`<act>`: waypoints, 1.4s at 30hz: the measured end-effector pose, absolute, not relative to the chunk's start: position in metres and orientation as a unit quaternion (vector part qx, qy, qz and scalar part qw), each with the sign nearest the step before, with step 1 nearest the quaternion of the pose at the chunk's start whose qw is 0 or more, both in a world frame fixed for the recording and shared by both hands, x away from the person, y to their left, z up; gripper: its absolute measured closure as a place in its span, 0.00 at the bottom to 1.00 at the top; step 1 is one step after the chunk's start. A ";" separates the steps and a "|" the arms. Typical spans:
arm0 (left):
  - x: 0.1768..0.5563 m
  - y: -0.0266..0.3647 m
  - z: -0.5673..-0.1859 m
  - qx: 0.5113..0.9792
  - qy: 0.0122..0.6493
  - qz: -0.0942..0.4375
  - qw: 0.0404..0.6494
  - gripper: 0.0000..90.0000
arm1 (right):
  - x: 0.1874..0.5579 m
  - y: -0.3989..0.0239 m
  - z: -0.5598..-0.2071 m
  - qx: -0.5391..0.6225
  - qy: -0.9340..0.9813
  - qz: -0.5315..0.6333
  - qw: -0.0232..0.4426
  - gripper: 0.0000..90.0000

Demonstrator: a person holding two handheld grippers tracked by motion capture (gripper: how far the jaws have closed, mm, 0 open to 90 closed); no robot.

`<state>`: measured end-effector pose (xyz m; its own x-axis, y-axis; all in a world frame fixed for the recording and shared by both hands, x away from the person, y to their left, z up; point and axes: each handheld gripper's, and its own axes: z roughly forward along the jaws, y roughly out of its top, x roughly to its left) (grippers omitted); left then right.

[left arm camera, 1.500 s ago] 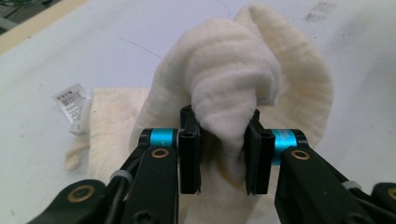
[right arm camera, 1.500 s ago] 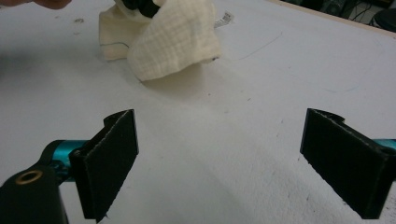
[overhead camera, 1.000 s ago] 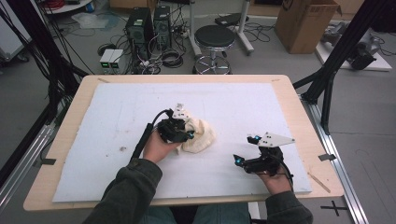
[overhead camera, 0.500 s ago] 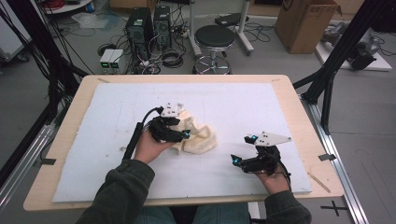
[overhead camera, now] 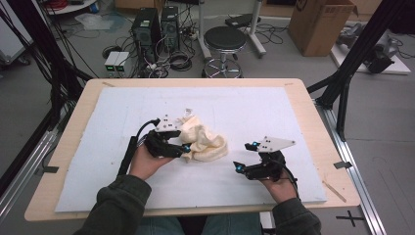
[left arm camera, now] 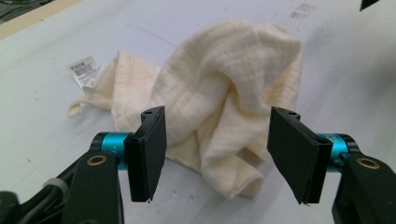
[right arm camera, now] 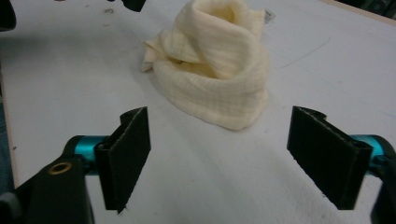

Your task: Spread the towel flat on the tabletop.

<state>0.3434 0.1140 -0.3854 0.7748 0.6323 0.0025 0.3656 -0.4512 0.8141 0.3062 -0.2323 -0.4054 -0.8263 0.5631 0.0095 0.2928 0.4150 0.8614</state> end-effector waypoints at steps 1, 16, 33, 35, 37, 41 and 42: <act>0.341 0.114 -0.387 0.838 0.297 0.154 0.432 0.42 | 0.306 -0.230 -0.405 0.253 0.831 0.475 0.139 0.30; 0.314 0.104 -0.406 0.858 0.254 0.139 0.425 0.63 | 0.319 -0.185 -0.406 0.197 0.859 0.462 0.098 0.64; 0.339 0.093 -0.432 0.878 0.281 0.126 0.368 0.78 | 0.354 -0.141 -0.432 0.204 0.888 0.407 0.071 0.64; 0.340 0.093 -0.432 0.877 0.283 0.122 0.369 0.81 | 0.356 -0.139 -0.435 0.210 0.891 0.396 0.068 0.65; 0.342 0.093 -0.432 0.877 0.283 0.122 0.368 0.84 | 0.358 -0.138 -0.438 0.210 0.895 0.388 0.070 0.68; 0.344 0.092 -0.433 0.878 0.284 0.123 0.366 0.90 | 0.359 -0.136 -0.440 0.207 0.900 0.377 0.075 0.77; 0.344 0.092 -0.432 0.878 0.284 0.122 0.366 0.91 | 0.360 -0.136 -0.440 0.210 0.899 0.377 0.073 0.79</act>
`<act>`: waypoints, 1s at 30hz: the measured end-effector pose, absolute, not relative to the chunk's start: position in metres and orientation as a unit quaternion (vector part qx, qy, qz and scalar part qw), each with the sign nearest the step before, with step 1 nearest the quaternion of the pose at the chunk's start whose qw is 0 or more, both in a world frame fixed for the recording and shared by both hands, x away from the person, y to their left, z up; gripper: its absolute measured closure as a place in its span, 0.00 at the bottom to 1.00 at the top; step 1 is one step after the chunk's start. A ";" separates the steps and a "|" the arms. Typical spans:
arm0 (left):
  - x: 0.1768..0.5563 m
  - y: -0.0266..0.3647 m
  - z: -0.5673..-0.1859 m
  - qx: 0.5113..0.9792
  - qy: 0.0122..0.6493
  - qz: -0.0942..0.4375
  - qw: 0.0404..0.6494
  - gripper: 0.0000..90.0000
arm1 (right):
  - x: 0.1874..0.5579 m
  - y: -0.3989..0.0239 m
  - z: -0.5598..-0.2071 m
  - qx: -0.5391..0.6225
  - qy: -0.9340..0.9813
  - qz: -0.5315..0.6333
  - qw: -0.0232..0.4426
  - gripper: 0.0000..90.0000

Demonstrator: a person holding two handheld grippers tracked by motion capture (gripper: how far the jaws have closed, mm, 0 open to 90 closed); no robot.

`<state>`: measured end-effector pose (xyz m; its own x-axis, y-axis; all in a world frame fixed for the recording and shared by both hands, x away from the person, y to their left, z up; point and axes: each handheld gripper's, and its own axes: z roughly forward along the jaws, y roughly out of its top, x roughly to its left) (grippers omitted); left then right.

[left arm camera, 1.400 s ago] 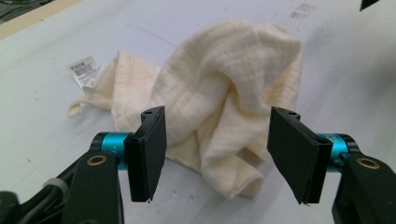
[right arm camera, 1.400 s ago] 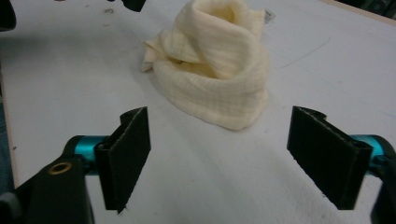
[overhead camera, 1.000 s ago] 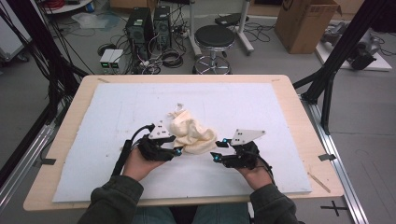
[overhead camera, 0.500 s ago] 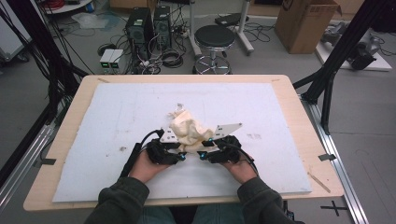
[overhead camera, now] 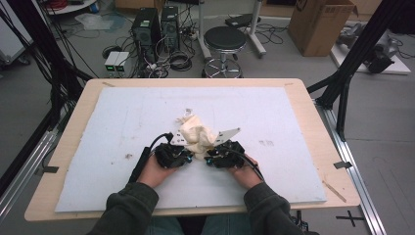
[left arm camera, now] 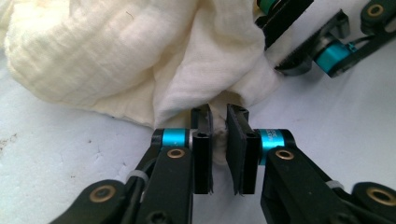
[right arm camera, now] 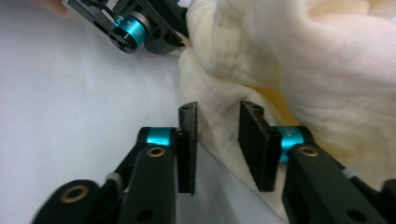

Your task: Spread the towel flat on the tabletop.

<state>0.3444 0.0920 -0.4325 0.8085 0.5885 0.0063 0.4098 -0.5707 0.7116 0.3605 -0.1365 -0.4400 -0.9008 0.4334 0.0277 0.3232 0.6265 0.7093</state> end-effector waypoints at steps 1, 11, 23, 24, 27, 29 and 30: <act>0.345 0.092 -0.432 0.877 0.285 0.120 0.367 0.92 | 0.362 -0.137 -0.440 0.214 0.898 0.378 0.069 0.82; 0.346 0.095 -0.431 0.876 0.285 0.116 0.370 0.95 | 0.367 -0.141 -0.440 0.216 0.896 0.383 0.061 0.97; 0.338 0.131 -0.406 0.857 0.292 0.131 0.403 0.95 | 0.359 -0.156 -0.420 0.185 0.896 0.400 0.056 0.97; 0.337 0.134 -0.404 0.855 0.293 0.133 0.406 0.95 | 0.358 -0.158 -0.418 0.184 0.896 0.400 0.056 0.97; 0.334 0.141 -0.399 0.851 0.295 0.137 0.412 0.95 | 0.356 -0.165 -0.411 0.183 0.894 0.405 0.060 0.97; 0.332 0.144 -0.395 0.849 0.294 0.140 0.416 0.95 | 0.354 -0.174 -0.405 0.183 0.889 0.415 0.063 0.97; 0.332 0.146 -0.393 0.848 0.294 0.142 0.418 0.95 | 0.354 -0.174 -0.405 0.183 0.889 0.415 0.063 0.97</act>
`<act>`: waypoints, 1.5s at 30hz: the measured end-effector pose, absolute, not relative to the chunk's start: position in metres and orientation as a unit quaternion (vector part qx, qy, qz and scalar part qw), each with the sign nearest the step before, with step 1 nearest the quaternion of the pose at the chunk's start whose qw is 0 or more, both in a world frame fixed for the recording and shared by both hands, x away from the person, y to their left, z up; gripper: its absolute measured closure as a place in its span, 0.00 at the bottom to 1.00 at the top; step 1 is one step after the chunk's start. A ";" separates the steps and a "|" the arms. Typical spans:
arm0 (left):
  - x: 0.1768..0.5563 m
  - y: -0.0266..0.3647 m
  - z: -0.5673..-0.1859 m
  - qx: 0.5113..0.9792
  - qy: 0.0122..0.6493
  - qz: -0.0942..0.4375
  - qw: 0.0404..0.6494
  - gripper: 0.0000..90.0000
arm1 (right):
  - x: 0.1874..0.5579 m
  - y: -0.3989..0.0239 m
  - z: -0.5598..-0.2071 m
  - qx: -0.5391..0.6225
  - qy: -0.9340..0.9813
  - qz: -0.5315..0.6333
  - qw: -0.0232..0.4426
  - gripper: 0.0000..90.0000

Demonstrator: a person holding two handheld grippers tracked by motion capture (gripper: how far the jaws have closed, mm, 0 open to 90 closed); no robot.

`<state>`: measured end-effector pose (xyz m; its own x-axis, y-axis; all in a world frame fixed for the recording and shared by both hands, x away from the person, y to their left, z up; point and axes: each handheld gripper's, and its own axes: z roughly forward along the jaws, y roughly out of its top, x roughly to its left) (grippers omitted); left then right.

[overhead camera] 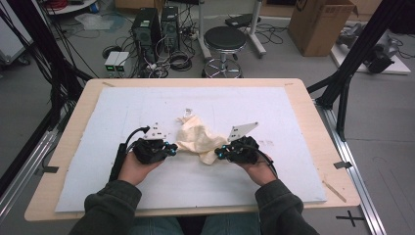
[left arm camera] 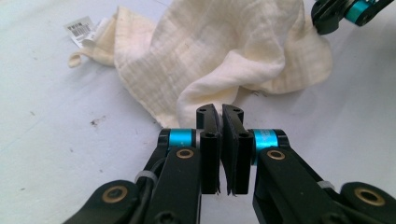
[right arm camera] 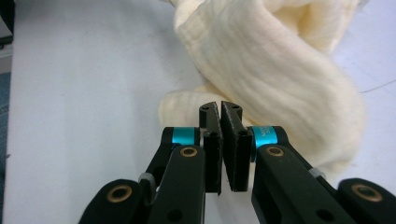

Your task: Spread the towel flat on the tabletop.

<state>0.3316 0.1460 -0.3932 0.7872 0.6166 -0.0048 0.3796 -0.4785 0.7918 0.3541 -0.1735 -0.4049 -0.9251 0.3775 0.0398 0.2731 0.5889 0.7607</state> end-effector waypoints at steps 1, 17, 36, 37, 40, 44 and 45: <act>0.331 0.147 -0.391 0.847 0.292 0.142 0.420 0.95 | 0.354 -0.176 -0.403 0.183 0.888 0.418 0.064 0.97; 0.292 0.163 -0.375 0.848 0.268 0.151 0.431 0.95 | 0.326 -0.213 -0.385 0.178 0.883 0.425 0.084 0.97; 0.230 0.176 -0.402 0.866 0.254 0.136 0.408 0.93 | 0.295 -0.199 -0.411 0.133 0.905 0.404 0.026 0.94; 0.230 0.177 -0.403 0.866 0.255 0.131 0.409 0.90 | 0.295 -0.198 -0.412 0.133 0.904 0.405 0.021 0.91; 0.229 0.179 -0.403 0.864 0.254 0.123 0.417 0.78 | 0.295 -0.198 -0.411 0.131 0.902 0.410 0.015 0.78; 0.231 0.182 -0.394 0.858 0.254 0.126 0.429 0.70 | 0.297 -0.201 -0.400 0.135 0.888 0.440 0.015 0.69; 0.233 0.182 -0.391 0.855 0.254 0.128 0.433 0.70 | 0.299 -0.203 -0.397 0.138 0.885 0.445 0.020 0.68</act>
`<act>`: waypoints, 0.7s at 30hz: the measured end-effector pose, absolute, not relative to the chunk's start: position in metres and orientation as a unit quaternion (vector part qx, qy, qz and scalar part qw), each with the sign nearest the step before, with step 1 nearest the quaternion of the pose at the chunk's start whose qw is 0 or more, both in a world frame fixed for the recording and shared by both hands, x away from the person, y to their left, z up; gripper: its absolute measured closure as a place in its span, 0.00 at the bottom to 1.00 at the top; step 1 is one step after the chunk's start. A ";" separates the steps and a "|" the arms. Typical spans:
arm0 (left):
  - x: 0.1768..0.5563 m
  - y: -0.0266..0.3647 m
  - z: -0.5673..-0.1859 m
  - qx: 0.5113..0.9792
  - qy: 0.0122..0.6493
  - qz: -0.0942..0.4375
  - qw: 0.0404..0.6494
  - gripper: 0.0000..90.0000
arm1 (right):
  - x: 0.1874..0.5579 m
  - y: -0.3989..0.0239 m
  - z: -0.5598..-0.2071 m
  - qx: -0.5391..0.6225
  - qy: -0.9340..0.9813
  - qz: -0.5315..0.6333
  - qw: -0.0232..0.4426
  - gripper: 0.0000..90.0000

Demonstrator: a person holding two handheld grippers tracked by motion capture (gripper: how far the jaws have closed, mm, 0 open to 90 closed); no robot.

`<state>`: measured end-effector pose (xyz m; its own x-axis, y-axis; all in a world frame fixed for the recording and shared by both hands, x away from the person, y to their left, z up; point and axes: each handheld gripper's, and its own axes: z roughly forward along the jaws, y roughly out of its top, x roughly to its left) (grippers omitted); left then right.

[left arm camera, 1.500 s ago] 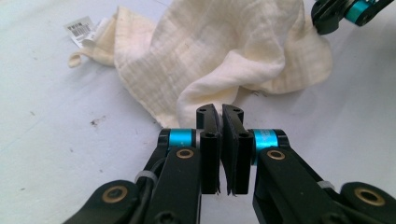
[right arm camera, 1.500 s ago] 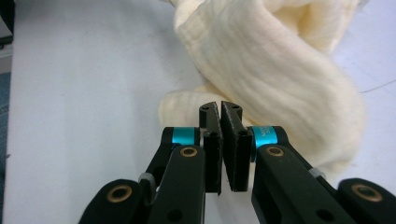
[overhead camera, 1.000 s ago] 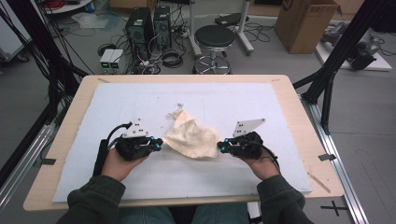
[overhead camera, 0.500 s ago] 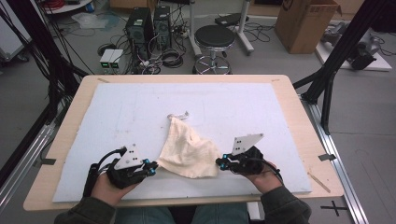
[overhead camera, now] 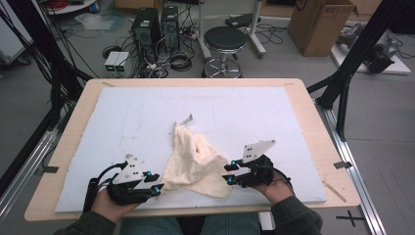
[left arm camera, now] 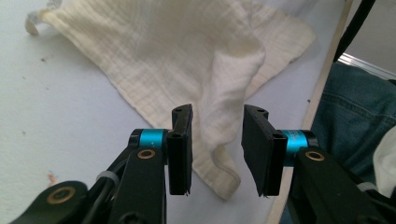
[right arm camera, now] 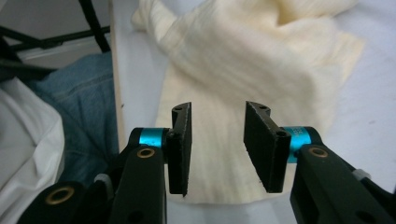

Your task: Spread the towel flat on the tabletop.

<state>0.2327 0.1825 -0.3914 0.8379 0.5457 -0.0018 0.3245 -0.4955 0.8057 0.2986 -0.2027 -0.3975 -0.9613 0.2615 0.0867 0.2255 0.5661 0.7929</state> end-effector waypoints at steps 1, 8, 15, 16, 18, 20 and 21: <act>0.235 0.183 -0.388 0.854 0.253 0.132 0.435 0.70 | 0.301 -0.204 -0.394 0.142 0.882 0.448 0.023 0.68; 0.271 0.177 -0.380 0.840 0.269 0.146 0.448 0.69 | 0.333 -0.202 -0.379 0.177 0.871 0.454 0.061 0.70; 0.318 0.160 -0.385 0.825 0.292 0.148 0.460 0.69 | 0.372 -0.187 -0.371 0.199 0.871 0.442 0.079 0.69; 0.324 0.157 -0.387 0.821 0.298 0.149 0.464 0.70 | 0.378 -0.185 -0.371 0.202 0.870 0.442 0.081 0.69; 0.338 0.152 -0.391 0.823 0.302 0.147 0.457 0.70 | 0.389 -0.179 -0.370 0.209 0.871 0.436 0.083 0.69; 0.347 0.148 -0.394 0.823 0.305 0.150 0.455 0.70 | 0.402 -0.173 -0.371 0.215 0.872 0.432 0.081 0.68; 0.351 0.146 -0.396 0.823 0.304 0.147 0.457 0.70 | 0.406 -0.170 -0.372 0.216 0.871 0.434 0.082 0.68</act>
<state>0.3513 0.1465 -0.3958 0.7722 0.6344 -0.0360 0.3656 -0.3973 0.8417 0.4058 -0.1704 -0.3723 -0.8933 0.4473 0.0446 0.3052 0.5306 0.7908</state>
